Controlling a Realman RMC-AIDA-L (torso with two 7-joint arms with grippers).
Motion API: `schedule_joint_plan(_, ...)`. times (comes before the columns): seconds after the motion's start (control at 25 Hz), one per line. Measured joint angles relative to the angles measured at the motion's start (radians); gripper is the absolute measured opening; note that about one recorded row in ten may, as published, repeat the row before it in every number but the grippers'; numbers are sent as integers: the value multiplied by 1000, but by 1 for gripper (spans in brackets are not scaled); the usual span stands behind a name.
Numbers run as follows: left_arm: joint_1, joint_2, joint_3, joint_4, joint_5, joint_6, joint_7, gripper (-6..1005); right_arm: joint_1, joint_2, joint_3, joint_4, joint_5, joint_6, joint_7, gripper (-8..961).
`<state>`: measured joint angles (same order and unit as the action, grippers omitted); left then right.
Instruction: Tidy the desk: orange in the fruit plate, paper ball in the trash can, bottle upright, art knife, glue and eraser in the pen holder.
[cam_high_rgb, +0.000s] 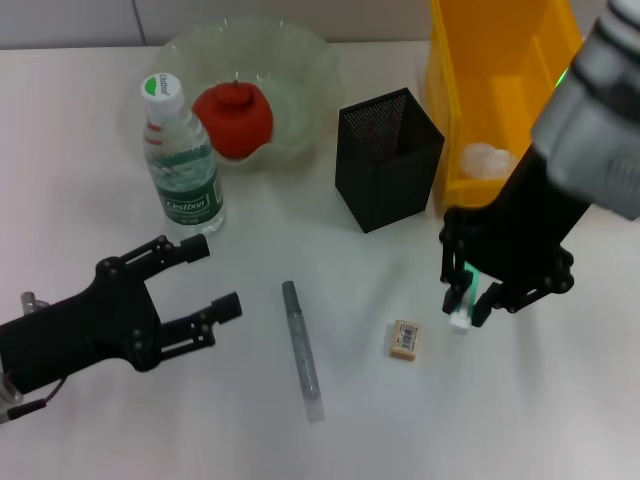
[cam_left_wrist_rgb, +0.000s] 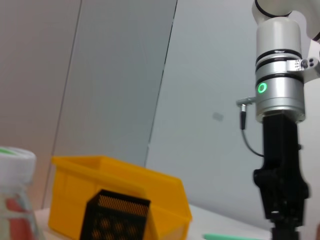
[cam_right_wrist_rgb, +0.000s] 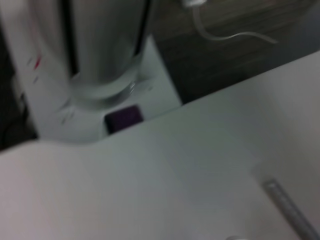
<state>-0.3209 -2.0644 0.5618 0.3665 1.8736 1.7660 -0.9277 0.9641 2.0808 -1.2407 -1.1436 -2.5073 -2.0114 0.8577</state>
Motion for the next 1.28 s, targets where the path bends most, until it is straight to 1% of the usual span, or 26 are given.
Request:
schedule_joint_plan(0.04, 0, 0, 0, 0, 0, 0, 0, 817, 0, 0, 0, 0, 0, 0, 0, 187)
schedule_joint_plan(0.08, 1, 1, -13, -11, -14, 2, 0, 817, 4, 0, 77, 2, 32, -28, 100, 189)
schedule_joint_plan(0.12, 1, 1, -13, -11, -14, 2, 0, 817, 4, 0, 77, 2, 32, -28, 100, 191)
schedule_joint_plan(0.16, 1, 1, -17, -14, -17, 5, 1, 817, 2, 0, 100, 4, 48, -31, 138, 193)
schedule_joint_plan(0.2, 2, 1, -20, -16, -20, 7, 2, 817, -9, -1, 132, 11, 82, -21, 237, 196)
schedule_joint_plan(0.32, 3, -2, -14, -59, -22, 15, 34, 817, -50, -1, 199, 69, 199, 53, 519, 202)
schedule_joint_plan(0.36, 3, -2, -14, -59, -22, 15, 34, 817, -50, -1, 199, 69, 199, 53, 519, 204)
schedule_joint_plan(0.4, 3, -2, -13, -66, -18, 16, 45, 817, -66, -2, 220, 103, 237, 96, 612, 207)
schedule_joint_plan(0.52, 7, -2, 10, -69, -2, 17, 73, 817, -86, -3, 253, 194, 293, 184, 732, 213)
schedule_joint_plan(0.56, 7, -2, 10, -69, -2, 17, 73, 817, -86, -3, 253, 194, 293, 184, 732, 216)
schedule_joint_plan(0.6, 8, -2, 19, -69, -1, 16, 90, 817, -97, -3, 261, 261, 329, 242, 790, 218)
schedule_joint_plan(0.68, 11, -1, 25, -69, -1, 12, 140, 817, -120, -3, 285, 349, 405, 324, 886, 222)
schedule_joint_plan(0.72, 11, -1, 25, -69, -1, 12, 140, 817, -120, -3, 285, 349, 405, 324, 886, 224)
schedule_joint_plan(0.76, 12, 0, 33, -65, -1, 11, 177, 817, -141, -4, 326, 379, 458, 342, 949, 227)
schedule_joint_plan(0.8, 12, 0, 33, -65, -1, 11, 177, 817, -141, -4, 326, 379, 458, 342, 949, 229)
schedule_joint_plan(0.84, 12, 0, 36, -63, 0, 11, 184, 817, -153, -6, 355, 386, 481, 344, 982, 231)
schedule_joint_plan(0.92, 12, 1, 40, -60, 0, 10, 188, 817, -176, -12, 417, 402, 524, 349, 1048, 235)
schedule_joint_plan(0.96, 12, 1, 40, -60, 0, 10, 188, 817, -176, -12, 417, 402, 524, 349, 1048, 238)
schedule_joint_plan(1.0, 9, 2, 49, -57, 0, 10, 189, 817, -199, -23, 483, 436, 569, 362, 1103, 240)
schedule_joint_plan(1.04, 5, 3, 60, -53, 0, 9, 190, 817, -210, -31, 516, 461, 593, 374, 1117, 242)
schedule_joint_plan(1.08, 5, 3, 60, -53, 0, 9, 190, 817, -210, -31, 516, 461, 593, 374, 1117, 244)
schedule_joint_plan(1.12, 3, 2, 68, -48, -1, 8, 192, 817, -230, -47, 575, 521, 646, 408, 1128, 247)
schedule_joint_plan(1.16, 2, 1, 73, -45, -1, 7, 194, 817, -230, -47, 575, 521, 646, 408, 1128, 249)
schedule_joint_plan(1.2, 1, 1, 78, -43, -1, 7, 197, 817, -248, -56, 607, 568, 698, 456, 1127, 251)
schedule_joint_plan(1.24, -1, 0, 82, -41, -1, 5, 199, 817, -248, -56, 607, 568, 698, 456, 1127, 253)
schedule_joint_plan(1.28, -1, 0, 82, -41, -1, 5, 199, 817, -257, -59, 614, 587, 728, 495, 1125, 255)
